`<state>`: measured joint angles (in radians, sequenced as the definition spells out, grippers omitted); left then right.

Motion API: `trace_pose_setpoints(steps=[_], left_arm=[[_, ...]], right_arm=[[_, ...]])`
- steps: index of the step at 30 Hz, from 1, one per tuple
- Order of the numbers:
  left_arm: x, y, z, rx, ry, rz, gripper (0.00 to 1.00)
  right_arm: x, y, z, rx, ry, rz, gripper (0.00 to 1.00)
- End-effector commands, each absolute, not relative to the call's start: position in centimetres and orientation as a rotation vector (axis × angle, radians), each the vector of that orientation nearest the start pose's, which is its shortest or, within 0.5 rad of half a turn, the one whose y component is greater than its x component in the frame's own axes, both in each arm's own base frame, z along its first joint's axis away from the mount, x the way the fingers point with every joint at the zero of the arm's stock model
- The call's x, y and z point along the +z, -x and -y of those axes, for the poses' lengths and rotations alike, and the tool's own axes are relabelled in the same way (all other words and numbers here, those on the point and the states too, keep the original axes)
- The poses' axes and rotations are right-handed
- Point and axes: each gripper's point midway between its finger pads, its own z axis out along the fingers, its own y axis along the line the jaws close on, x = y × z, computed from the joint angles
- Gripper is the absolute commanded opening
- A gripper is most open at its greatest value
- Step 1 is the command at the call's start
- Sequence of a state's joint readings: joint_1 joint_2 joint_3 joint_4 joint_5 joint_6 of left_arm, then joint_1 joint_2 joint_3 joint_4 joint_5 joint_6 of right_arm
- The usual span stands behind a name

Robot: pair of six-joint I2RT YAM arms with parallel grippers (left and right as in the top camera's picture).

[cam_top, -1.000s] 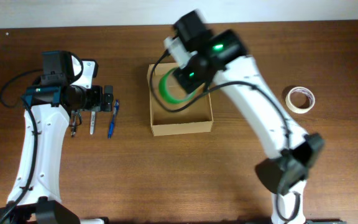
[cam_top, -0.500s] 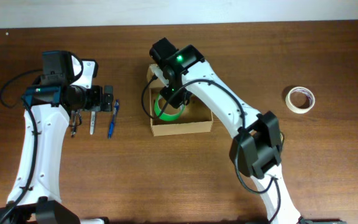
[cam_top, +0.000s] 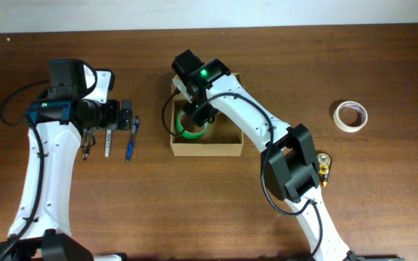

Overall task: Pack container
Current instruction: 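Carry the green tape with the right gripper and lower it into the box, then move the right gripper to the white masking tape roll and grasp it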

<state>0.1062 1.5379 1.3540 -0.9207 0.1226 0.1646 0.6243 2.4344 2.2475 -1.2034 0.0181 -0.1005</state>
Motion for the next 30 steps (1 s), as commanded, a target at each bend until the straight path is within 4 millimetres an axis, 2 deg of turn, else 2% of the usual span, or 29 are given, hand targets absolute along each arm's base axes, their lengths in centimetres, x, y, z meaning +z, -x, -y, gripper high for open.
trace_pose_setpoints(steps=[1,6,10,11,12,13,15,18,19,21,23,24,25,26,27,28,29,30], left_arm=[[17.9,-37.8,-2.1,-0.068,-0.129,-2.644,0.99],[17.9,-37.8,-2.1,-0.068,-0.129,-2.644,0.99],[17.9,-37.8,-2.1,-0.068,-0.129,-2.644,0.99],[17.9,-37.8,-2.1,-0.068,-0.129,-2.644,0.99],[17.9,-37.8,-2.1,-0.068,-0.129,-2.644,0.99],[17.9,-37.8,-2.1,-0.068,-0.129,-2.644,0.99],[17.9,-37.8,-2.1,-0.068,-0.129,-2.644,0.99],[17.9,-37.8,-2.1,-0.068,-0.129,-2.644,0.99],[17.9,-37.8,-2.1,-0.068,-0.129,-2.644,0.99],[17.9,-37.8,-2.1,-0.068,-0.129,-2.644,0.99],[17.9,-37.8,-2.1,-0.068,-0.129,-2.644,0.99],[17.9,-37.8,-2.1,-0.068,-0.129,-2.644,0.99],[17.9,-37.8,-2.1,-0.068,-0.129,-2.644,0.99],[17.9,-37.8,-2.1,-0.068,-0.129,-2.644,0.99],[17.9,-37.8,-2.1,-0.068,-0.129,-2.644,0.99],[17.9,-37.8,-2.1,-0.068,-0.129,-2.644,0.99],[17.9,-37.8,-2.1,-0.068,-0.129,-2.644,0.99],[17.9,-37.8,-2.1,-0.068,-0.129,-2.644,0.99]], right_arm=[[5.5,-42.2,-29.9,0.064,1.022,-2.785,0.05],[6.2,-41.9,-29.8,0.062,1.025,-2.791,0.15],[9.1,-41.9,-29.8,0.073,1.02,-2.759,0.21],[11.3,-42.0,-29.9,0.085,1.009,-2.727,0.21],[12.4,-41.9,-29.9,0.09,1.005,-2.713,0.22],[15.7,-42.0,-29.6,0.083,0.983,-2.664,0.23],[19.0,-42.2,-29.1,0.067,0.951,-2.605,0.26],[25.4,-42.6,-26.5,-0.011,0.849,-2.488,0.28],[26.7,-42.7,-25.6,-0.031,0.818,-2.468,0.29],[29.9,-43.1,-22.0,-0.091,0.67,-2.442,0.29],[32.4,-43.6,-17.6,-0.144,0.501,-2.43,0.29],[33.7,-43.9,-14.7,-0.155,0.383,-2.424,0.29],[34.6,-44.1,-12.4,-0.158,0.289,-2.419,0.33],[35.5,-44.4,-9.2,-0.164,0.158,-2.413,0.43],[35.9,-44.5,-6.5,-0.168,0.037,-2.413,0.52],[36.0,-44.5,-3.6,-0.169,-0.087,-2.418,0.57],[35.6,-44.3,-0.8,-0.161,-0.21,-2.435,0.58],[34.0,-43.6,3.5,-0.111,-0.422,-2.488,0.58]])
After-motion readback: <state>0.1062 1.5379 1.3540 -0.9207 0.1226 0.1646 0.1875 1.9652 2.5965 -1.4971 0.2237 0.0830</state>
